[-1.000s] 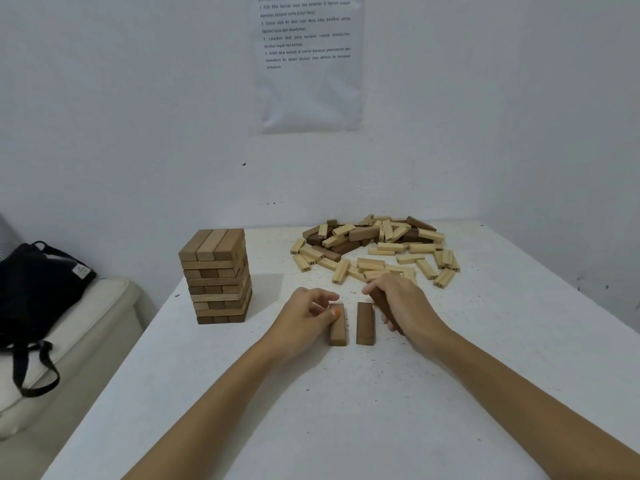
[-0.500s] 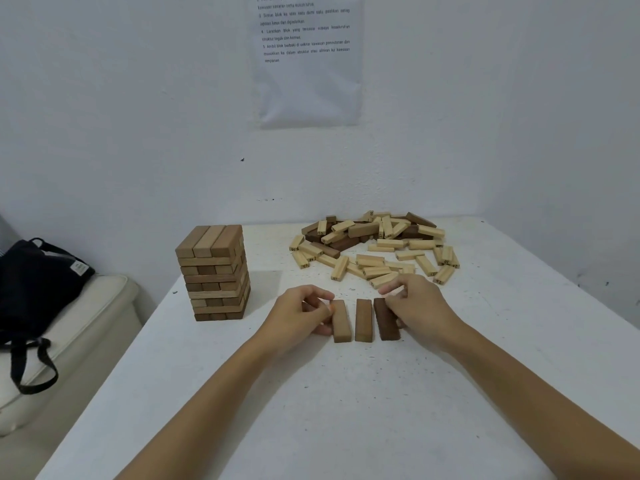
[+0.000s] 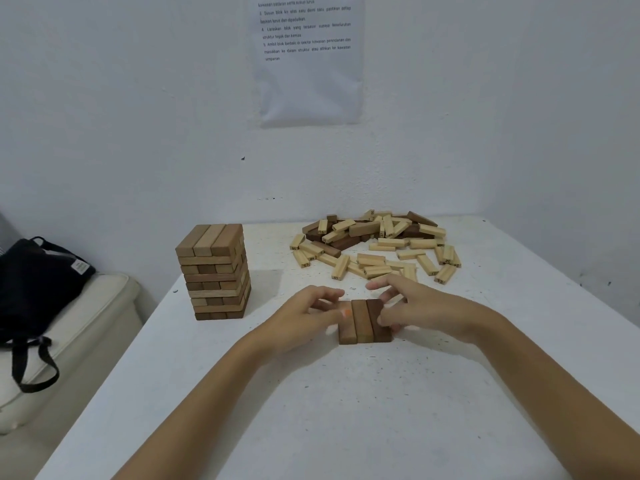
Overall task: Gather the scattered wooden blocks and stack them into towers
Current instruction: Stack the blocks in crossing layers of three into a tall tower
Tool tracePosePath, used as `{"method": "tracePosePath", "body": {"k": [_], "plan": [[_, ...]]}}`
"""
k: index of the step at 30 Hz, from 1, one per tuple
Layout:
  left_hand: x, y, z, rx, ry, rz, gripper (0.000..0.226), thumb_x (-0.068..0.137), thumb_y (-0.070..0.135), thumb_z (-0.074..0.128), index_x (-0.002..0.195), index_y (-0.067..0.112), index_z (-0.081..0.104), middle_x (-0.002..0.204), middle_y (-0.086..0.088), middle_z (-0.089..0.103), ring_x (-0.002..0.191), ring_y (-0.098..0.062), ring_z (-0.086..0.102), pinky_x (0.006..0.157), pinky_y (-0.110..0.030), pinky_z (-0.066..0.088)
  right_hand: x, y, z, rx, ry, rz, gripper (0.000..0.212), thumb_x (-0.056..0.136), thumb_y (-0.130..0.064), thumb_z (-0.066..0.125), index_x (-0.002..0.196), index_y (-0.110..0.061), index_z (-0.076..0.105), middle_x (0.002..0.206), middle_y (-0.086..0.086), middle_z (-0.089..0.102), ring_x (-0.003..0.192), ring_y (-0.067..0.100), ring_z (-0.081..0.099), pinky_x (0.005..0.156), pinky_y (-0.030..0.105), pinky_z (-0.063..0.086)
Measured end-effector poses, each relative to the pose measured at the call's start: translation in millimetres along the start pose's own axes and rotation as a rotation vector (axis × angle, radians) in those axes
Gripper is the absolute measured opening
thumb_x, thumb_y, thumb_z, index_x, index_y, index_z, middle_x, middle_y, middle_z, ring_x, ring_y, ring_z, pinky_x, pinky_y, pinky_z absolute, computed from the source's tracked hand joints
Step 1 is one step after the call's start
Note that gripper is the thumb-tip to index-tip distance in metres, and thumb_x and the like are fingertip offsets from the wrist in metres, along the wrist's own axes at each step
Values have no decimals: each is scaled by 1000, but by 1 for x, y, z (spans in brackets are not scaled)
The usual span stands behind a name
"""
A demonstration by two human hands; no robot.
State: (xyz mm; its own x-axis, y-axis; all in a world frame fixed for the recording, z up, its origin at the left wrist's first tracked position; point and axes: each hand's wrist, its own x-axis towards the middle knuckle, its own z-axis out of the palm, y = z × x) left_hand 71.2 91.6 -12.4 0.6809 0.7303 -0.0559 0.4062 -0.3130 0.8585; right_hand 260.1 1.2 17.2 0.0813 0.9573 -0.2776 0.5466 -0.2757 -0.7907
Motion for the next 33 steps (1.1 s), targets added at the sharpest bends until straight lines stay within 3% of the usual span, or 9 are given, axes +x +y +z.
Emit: {"method": "tracePosePath", "body": {"k": [2,5,9,12,15,20,24,28,33], "plan": [[-2,1,-5,41,-96,-22,50,88,27,65,135,34,46,122,8,51,112,-6,52,93,-21,41,-4,3,-7,-122,-100,-38,66,86,-22,71,138,-38,34,128,-6,40,105,7,52,86,22,45],[-3,-1,-10,30,-162,-2,54,90,16,61,138,34,43,128,8,50,118,-4,48,93,-17,38,-6,7,-9,-145,-140,-57,79,82,-23,76,141,-42,27,123,-12,38,105,5,50,88,21,46],[-2,-8,-12,43,-163,58,53,94,4,51,138,33,43,131,10,51,120,3,46,89,-10,41,-2,10,-9,-2,-64,-25,60,89,-17,67,137,-36,38,114,-4,48,87,9,62,85,22,48],[0,-11,-9,61,-128,106,52,93,7,58,135,34,46,122,14,53,116,2,49,90,-10,44,0,11,-7,98,9,-7,48,91,-8,57,134,-26,44,96,3,55,71,14,61,79,23,51],[3,-13,-6,62,-87,145,53,88,11,66,133,35,48,119,12,55,111,-1,52,90,-15,46,1,9,-2,36,33,-26,51,90,-17,62,135,-31,41,101,0,54,82,13,59,82,25,48],[3,-15,4,117,28,211,64,77,25,79,133,30,49,121,9,55,106,-1,52,80,-14,45,6,16,11,-193,55,-149,85,72,-43,79,140,-46,28,122,-10,41,111,7,44,94,27,44],[3,-15,13,112,113,239,71,70,30,83,132,28,50,113,7,54,91,-3,53,71,-12,44,8,18,16,-226,80,-201,87,69,-29,76,137,-50,27,125,-14,39,118,8,42,95,31,51],[2,-12,16,52,121,216,74,70,26,84,135,22,48,109,2,56,82,-6,56,75,-16,51,8,18,11,-206,47,-233,84,72,-14,70,138,-49,30,133,-16,41,125,9,41,99,33,49],[0,-10,17,47,174,200,74,70,27,84,135,20,48,108,2,57,83,-8,58,75,-16,52,8,19,3,-341,121,-159,83,80,-19,71,142,-46,24,131,-4,30,120,14,30,105,37,39]]}}
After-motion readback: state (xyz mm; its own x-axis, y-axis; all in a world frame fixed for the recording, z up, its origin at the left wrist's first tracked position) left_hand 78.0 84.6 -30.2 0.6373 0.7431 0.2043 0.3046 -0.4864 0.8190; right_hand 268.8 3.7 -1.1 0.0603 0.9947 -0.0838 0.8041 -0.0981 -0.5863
